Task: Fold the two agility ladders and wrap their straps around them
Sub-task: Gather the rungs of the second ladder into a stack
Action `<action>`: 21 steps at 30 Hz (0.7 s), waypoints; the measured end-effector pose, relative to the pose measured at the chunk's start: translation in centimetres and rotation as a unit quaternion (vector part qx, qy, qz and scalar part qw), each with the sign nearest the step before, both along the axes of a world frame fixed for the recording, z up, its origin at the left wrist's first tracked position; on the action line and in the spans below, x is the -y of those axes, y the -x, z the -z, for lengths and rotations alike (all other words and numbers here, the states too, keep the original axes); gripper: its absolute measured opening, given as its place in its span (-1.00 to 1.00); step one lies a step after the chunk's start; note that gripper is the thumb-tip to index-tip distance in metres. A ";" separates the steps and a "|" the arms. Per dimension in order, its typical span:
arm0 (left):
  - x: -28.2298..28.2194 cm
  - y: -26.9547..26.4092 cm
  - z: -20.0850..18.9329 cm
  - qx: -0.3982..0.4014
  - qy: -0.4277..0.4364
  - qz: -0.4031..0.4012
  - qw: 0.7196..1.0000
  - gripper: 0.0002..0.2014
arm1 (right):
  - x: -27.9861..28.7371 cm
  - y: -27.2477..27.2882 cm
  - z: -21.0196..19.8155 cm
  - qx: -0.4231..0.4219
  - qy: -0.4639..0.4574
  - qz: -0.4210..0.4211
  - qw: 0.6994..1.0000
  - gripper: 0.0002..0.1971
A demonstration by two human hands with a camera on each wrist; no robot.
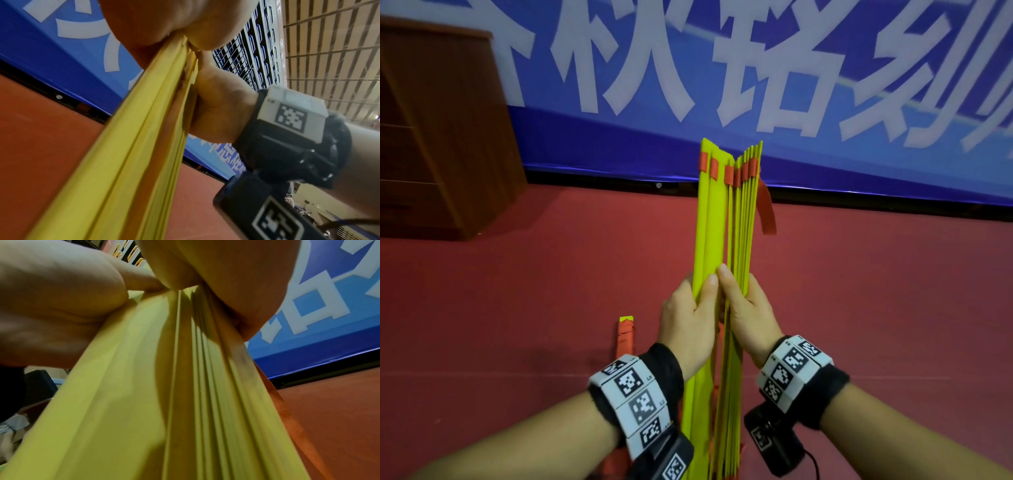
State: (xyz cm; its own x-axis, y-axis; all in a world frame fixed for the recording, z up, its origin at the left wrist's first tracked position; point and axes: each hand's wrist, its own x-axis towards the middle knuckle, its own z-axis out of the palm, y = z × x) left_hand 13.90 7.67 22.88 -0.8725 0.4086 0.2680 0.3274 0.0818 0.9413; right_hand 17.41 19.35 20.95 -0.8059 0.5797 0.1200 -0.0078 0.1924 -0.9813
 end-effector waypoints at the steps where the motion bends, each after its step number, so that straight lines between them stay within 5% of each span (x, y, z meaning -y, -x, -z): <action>1: 0.0 0.0 -0.1 0.018 -0.011 0.004 1.000 -0.80 | 0.1 0.0 -0.1 -0.010 0.007 -0.004 1.000 -0.36; 4: 0.1 0.1 -0.2 0.026 -0.034 0.008 0.999 -0.72 | 0.4 -0.3 -0.3 -0.027 0.009 -0.023 0.999 -0.42; 8: 0.1 0.2 0.0 -0.011 0.013 -0.011 1.000 -0.53 | 0.6 -0.6 -0.7 -0.016 0.014 -0.017 1.000 -0.23; 12: 0.1 1.1 0.0 -0.010 0.025 -0.042 0.999 -0.77 | 0.3 -0.1 -0.3 0.006 0.024 0.001 1.000 -0.06; 15: 0.1 1.4 0.0 -0.017 0.037 -0.048 0.998 -0.81 | 0.5 -0.3 -0.5 -0.002 -0.004 -0.010 1.000 -0.15; 18: -0.1 0.8 -0.5 0.000 0.117 -0.029 0.993 -0.45 | 0.9 -0.7 -0.7 0.004 -0.021 -0.021 1.000 -0.21; 21: 0.1 0.3 -0.6 -0.004 0.154 -0.001 0.988 -0.30 | 1.4 -0.7 -0.4 -0.017 -0.062 -0.044 0.997 -0.37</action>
